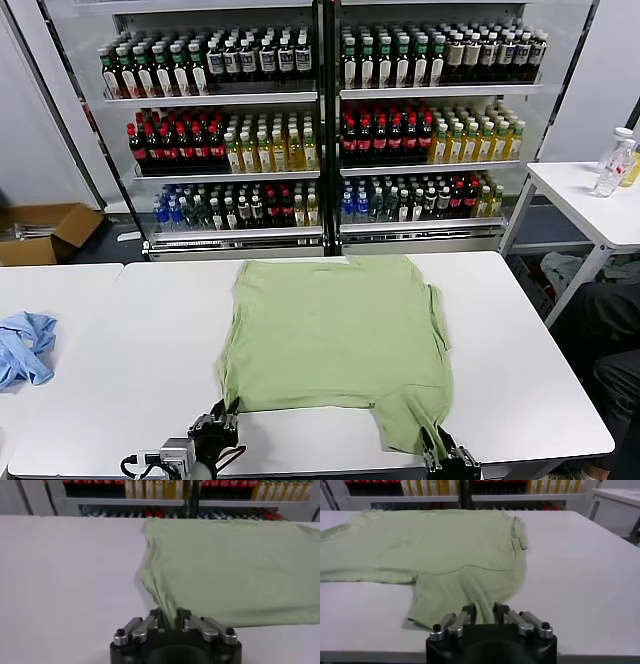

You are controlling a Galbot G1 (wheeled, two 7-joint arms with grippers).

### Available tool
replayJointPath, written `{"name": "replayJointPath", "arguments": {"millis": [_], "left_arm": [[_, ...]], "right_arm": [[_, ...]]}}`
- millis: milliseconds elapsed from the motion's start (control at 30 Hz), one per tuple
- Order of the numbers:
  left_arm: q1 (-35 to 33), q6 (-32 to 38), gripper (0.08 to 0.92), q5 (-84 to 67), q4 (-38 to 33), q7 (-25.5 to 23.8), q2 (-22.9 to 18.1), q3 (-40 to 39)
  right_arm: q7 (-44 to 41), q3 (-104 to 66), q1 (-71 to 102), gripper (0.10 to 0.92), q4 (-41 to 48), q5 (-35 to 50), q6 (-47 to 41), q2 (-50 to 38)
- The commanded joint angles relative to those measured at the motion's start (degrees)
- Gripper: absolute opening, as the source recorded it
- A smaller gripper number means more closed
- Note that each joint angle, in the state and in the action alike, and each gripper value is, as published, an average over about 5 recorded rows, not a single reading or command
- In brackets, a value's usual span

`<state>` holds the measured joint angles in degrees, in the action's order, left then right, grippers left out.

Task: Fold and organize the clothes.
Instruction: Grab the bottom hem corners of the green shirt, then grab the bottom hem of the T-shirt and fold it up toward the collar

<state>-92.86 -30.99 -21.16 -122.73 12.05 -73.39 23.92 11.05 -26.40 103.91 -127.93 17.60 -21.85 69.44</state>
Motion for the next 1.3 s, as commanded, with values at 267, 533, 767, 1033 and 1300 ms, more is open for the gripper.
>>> {"name": "replayJointPath", "arguments": {"millis": [267,533,767,1033,1300], "left_arm": [[1.9,1.3,0.084,-10.1,-8.4,-4.6,7.9,8.8],[11.8,1.3,0.084,-11.7,-0.3,-5.1,10.7,6.4],[22.1,2.2,0.084,-4.2,9.7,-5.4,8.8,-2.6],[31.5,5.1,0.084,4.1,20.8,-5.1,7.6,-10.5],[31.7,5.0,0.129,7.8,22.8,-4.1,6.0,-10.9]], "right_arm": [[0.7,-6.0,-11.1,0.112,-1.9,9.7,1.9,-8.6],[1.6,-0.7,-28.2,0.112,8.5,12.4,0.8,-12.2],[1.0,6.7,-40.8,0.112,18.4,12.3,-0.9,-14.2],[-0.4,13.2,-52.0,0.112,26.6,9.8,-3.2,-14.4],[-4.1,15.3,-49.3,0.178,27.3,4.0,-4.5,-12.2]]}}
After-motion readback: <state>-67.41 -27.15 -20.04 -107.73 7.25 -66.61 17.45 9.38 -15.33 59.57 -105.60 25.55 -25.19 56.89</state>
